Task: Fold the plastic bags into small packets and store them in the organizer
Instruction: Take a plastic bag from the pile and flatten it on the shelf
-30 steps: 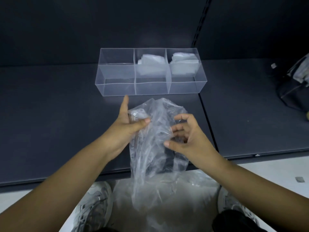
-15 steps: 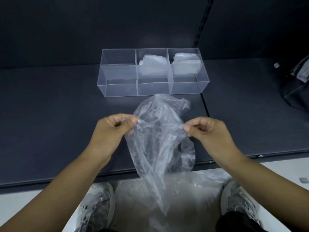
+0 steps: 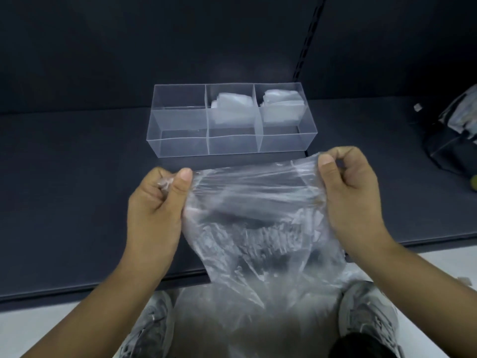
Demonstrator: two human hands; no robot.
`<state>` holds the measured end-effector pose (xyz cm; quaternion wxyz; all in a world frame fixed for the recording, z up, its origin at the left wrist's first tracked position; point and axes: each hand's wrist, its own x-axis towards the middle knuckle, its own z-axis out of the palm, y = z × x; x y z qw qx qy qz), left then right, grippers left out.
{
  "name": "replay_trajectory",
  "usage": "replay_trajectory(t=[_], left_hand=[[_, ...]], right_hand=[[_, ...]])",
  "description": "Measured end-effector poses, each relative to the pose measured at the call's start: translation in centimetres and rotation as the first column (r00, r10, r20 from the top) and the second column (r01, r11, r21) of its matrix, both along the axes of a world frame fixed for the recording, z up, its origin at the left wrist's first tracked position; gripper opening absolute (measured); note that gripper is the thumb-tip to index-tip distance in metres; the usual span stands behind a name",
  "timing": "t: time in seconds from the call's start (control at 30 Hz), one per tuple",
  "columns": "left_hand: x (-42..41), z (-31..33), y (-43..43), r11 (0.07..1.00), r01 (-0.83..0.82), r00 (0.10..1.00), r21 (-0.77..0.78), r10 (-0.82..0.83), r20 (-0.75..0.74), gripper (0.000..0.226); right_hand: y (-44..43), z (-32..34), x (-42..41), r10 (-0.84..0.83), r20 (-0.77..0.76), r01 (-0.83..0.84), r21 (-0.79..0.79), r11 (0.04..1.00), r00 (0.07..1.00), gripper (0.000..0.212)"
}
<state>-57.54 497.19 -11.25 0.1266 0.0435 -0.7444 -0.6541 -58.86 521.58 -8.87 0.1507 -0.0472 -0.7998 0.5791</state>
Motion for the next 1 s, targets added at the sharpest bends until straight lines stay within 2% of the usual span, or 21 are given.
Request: replay_trajectory(t=[0.07, 0.13, 0.17, 0.2, 0.23, 0.3, 0.33, 0.37, 0.4, 0.43, 0.5, 0.57, 0.7, 0.77, 0.9, 1.0], left_hand=[[0.0, -0.3, -0.3, 0.997, -0.003, 0.993, -0.082, 0.013, 0.115, 0.056], [-0.2, -0.4, -0.7, 0.971, 0.022, 0.973, -0.238, 0.034, 0.229, 0.051], [-0.5, -0.3, -0.9, 0.945, 0.042, 0.972, -0.326, 0.037, 0.232, 0.045], [-0.8, 0.2, -0.8, 0.912, 0.102, 0.973, -0.398, -0.008, 0.231, 0.044], [-1.2, 0.9, -0.4, 0.873, 0.211, 0.962, -0.441, -0.106, 0.25, 0.052], [-2.1, 1.9, 1.4, 0.791, 0.467, 0.872, -0.396, -0.336, 0.357, 0.066], [-2.4, 2.2, 2.6, 0.766, 0.567, 0.803, -0.303, -0.433, 0.409, 0.057], [-2.6, 2.2, 3.6, 0.782, 0.597, 0.764, -0.177, -0.488, 0.423, 0.039], [-2.9, 2.1, 4.3, 0.828, 0.557, 0.768, -0.058, -0.487, 0.417, 0.021], [-3.2, 1.7, 4.5, 0.881, 0.472, 0.805, -0.009, -0.427, 0.411, 0.017], [-3.6, 0.5, 3.2, 0.951, 0.305, 0.855, -0.045, -0.253, 0.452, 0.024], [-3.7, -0.7, 1.1, 0.978, 0.186, 0.862, -0.09, -0.119, 0.493, 0.027], [-3.5, -2.9, -2.0, 0.991, 0.058, 0.841, -0.123, 0.018, 0.541, 0.03], [-3.6, -3.3, -2.7, 0.99, 0.022, 0.84, -0.142, 0.059, 0.54, 0.03], [-3.6, -3.2, -3.0, 0.991, 0.025, 0.84, -0.13, 0.049, 0.54, 0.034], [-4.0, -3.0, -2.9, 0.996, 0.02, 0.825, -0.083, 0.03, 0.565, 0.035]], right_hand=[[0.4, 0.0, -0.2, 0.0, 0.085, -0.001, 0.006, 1.0, 0.996, 0.017], [0.5, 0.0, -0.4, 0.039, 0.153, -0.038, -0.014, 0.999, 0.987, 0.017], [0.3, 0.0, -0.5, 0.076, 0.175, -0.073, -0.026, 0.997, 0.982, 0.017], [-0.1, -0.1, -0.5, 0.123, 0.191, -0.119, -0.03, 0.992, 0.974, 0.016], [-0.7, -0.2, -0.5, 0.177, 0.207, -0.174, -0.032, 0.984, 0.962, 0.016], [-2.2, -0.3, -0.6, 0.28, 0.237, -0.278, -0.044, 0.96, 0.93, 0.016], [-2.7, -0.3, -0.8, 0.323, 0.244, -0.32, -0.056, 0.946, 0.914, 0.015], [-3.0, -0.2, -1.0, 0.359, 0.251, -0.354, -0.065, 0.933, 0.899, 0.016], [-2.9, -0.1, -1.4, 0.383, 0.264, -0.381, -0.062, 0.923, 0.885, 0.018], [-2.4, -0.2, -1.8, 0.389, 0.288, -0.396, -0.038, 0.917, 0.875, 0.022], [-0.4, -0.5, -2.5, 0.348, 0.353, -0.389, 0.048, 0.92, 0.868, 0.025], [2.1, -1.2, -2.9, 0.272, 0.409, -0.345, 0.116, 0.931, 0.871, 0.024], [5.7, -2.7, -2.9, 0.168, 0.452, -0.235, 0.095, 0.967, 0.876, 0.023], [6.3, -2.9, -2.4, 0.261, 0.448, -0.305, 0.028, 0.952, 0.855, 0.023], [5.8, -3.0, -1.8, 0.537, 0.446, -0.574, -0.061, 0.817, 0.717, 0.059], [5.0, -3.6, -3.2, 0.512, 0.483, -0.612, 0.064, 0.788, 0.71, 0.069]])
